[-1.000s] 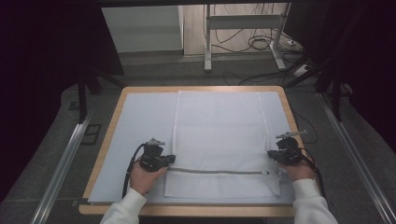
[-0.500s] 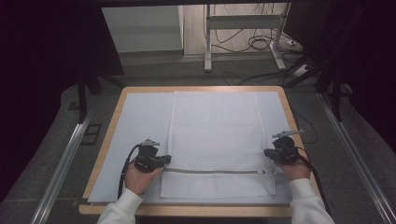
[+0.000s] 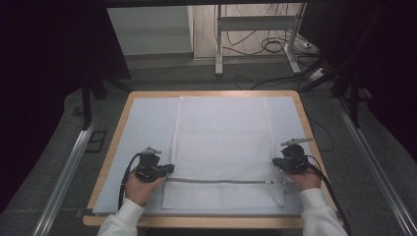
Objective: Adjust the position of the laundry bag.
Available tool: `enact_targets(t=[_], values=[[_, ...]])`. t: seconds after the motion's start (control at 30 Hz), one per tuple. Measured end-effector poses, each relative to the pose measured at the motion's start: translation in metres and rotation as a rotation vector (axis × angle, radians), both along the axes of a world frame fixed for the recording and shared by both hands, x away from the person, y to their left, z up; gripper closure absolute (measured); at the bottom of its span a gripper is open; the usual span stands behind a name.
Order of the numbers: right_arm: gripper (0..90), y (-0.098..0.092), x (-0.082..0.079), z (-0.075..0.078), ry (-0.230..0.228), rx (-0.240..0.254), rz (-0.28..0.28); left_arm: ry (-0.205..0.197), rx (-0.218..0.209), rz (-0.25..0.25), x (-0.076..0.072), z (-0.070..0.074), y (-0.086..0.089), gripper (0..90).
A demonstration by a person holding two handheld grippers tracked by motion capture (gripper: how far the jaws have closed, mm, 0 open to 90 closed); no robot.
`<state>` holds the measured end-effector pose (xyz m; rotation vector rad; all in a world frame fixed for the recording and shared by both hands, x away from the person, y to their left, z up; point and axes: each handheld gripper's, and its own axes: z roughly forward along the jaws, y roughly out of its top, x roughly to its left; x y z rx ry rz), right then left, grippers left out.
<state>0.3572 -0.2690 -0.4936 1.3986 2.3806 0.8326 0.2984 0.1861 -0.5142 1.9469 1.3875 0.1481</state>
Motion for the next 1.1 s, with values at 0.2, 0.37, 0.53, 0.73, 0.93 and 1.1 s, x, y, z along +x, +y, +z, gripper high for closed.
enact_targets(t=[0.2,0.37,0.53,0.73,0.93,1.1], values=[[88.2,0.010,-0.002,0.000,-0.003,-0.004,0.025,-0.002,-0.001,0.017,-0.004,-0.001,0.011,89.0],[88.2,0.018,-0.003,-0.001,0.001,0.007,0.043,0.005,0.002,0.031,-0.007,-0.004,0.021,89.0],[88.2,0.026,-0.005,-0.001,-0.002,-0.001,0.061,0.003,0.005,0.041,-0.009,-0.005,0.028,89.0],[88.2,0.038,-0.008,-0.004,-0.001,-0.013,0.091,0.007,0.012,0.059,-0.013,-0.008,0.039,89.0],[88.2,0.041,-0.009,-0.005,0.011,0.006,0.105,0.014,0.012,0.069,-0.011,-0.012,0.044,88.9],[88.2,0.044,-0.007,-0.006,0.013,-0.004,0.115,0.018,0.019,0.068,-0.013,-0.014,0.046,88.6]])
